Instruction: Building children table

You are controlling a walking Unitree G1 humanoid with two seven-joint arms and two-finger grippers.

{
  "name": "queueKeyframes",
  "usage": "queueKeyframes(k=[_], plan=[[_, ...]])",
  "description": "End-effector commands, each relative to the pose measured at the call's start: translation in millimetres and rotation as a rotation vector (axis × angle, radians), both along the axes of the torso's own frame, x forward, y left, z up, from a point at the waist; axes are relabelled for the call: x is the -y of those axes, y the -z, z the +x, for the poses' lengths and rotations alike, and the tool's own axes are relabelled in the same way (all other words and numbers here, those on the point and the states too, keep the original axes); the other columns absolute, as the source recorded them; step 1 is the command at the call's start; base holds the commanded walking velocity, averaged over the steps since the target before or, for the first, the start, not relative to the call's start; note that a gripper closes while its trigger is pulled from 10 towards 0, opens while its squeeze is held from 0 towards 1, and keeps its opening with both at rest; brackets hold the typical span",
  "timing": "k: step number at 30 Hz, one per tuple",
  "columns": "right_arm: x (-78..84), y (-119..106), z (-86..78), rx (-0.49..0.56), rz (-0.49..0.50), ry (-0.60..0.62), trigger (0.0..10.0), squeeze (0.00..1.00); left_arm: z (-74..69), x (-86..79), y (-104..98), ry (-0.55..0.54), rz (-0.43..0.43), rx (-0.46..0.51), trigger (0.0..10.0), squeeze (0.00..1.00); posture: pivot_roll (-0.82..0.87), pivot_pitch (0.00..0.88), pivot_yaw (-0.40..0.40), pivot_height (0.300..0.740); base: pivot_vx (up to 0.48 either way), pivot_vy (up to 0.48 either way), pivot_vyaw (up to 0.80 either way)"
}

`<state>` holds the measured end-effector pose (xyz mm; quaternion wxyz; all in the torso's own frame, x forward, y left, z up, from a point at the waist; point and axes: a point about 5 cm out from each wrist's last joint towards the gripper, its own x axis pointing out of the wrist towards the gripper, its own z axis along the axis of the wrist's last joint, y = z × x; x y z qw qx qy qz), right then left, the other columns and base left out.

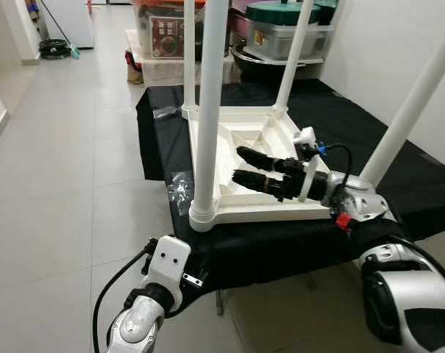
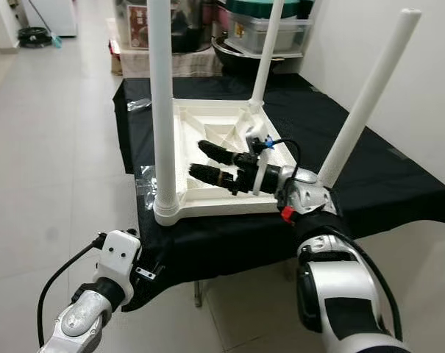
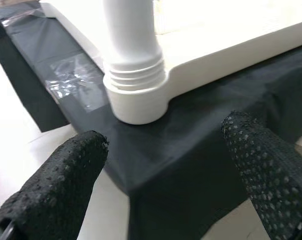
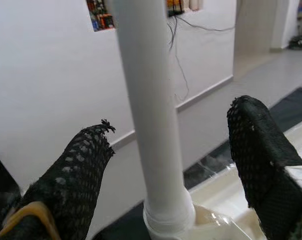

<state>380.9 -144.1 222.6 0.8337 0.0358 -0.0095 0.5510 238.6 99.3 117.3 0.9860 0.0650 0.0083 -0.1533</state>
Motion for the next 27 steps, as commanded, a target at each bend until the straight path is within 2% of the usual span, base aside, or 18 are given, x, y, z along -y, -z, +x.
queueKeyframes(k=[1,4,6,8,9,11,12,16,19,21,27], plan=[[-3.7,-7,1.7,0.038,-0.017,0.006,10.0,0.00,-2.6,-0.2,4,0.005,0.015,-0.016,10.0,0.00,0.06,0.053,-0.095,0.740,0.000,0.000,0.00],[-17.1,-9,4.1,0.045,-0.010,0.015,10.0,0.00,-3.4,0.6,3,0.010,0.016,-0.012,10.0,0.00,0.07,0.047,-0.102,0.740,0.000,0.000,0.00],[-17.1,-9,4.1,0.045,-0.010,0.015,10.0,0.00,-3.4,0.6,3,0.010,0.016,-0.012,10.0,0.00,0.07,0.047,-0.102,0.740,0.000,0.000,0.00],[-31.1,-14,4.5,0.052,0.013,-0.013,10.0,0.00,-3.8,0.7,3,0.010,0.015,-0.011,10.0,0.00,0.07,0.047,-0.102,0.740,0.000,0.000,0.00],[-31.1,-14,4.5,0.052,0.013,-0.013,10.0,0.00,-3.8,0.7,3,0.010,0.015,-0.011,10.0,0.00,0.07,0.047,-0.102,0.740,0.000,0.000,0.00],[-43.8,-19,5.9,0.058,0.042,-0.021,10.0,0.00,-3.1,0.9,3,0.008,0.014,-0.011,10.0,0.00,0.07,0.062,-0.106,0.740,0.000,0.000,0.00],[-43.8,-19,5.9,0.058,0.042,-0.021,10.0,0.00,-3.1,0.9,3,0.008,0.014,-0.011,10.0,0.00,0.07,0.062,-0.106,0.740,0.000,0.000,0.00],[-62.3,-28,5.4,0.067,0.080,-0.052,10.0,0.00,-2.7,1.1,2,0.003,0.011,-0.010,10.0,0.00,0.07,0.061,-0.107,0.740,0.000,0.000,0.00],[-74.9,-30,7.2,0.060,0.088,-0.030,10.0,0.00,-2.8,1.5,3,0.002,0.010,-0.009,10.0,0.00,0.06,0.057,-0.110,0.740,0.000,0.000,0.00],[-74.9,-30,7.2,0.060,0.088,-0.030,10.0,0.00,-2.8,1.5,3,0.002,0.010,-0.009,10.0,0.00,0.06,0.057,-0.110,0.740,0.000,0.000,0.00],[-88.6,-27,13.7,0.001,0.107,0.081,10.0,0.00,-2.4,2.0,2,0.001,0.007,-0.006,10.0,0.00,0.06,0.060,-0.109,0.740,0.000,0.000,0.00]])
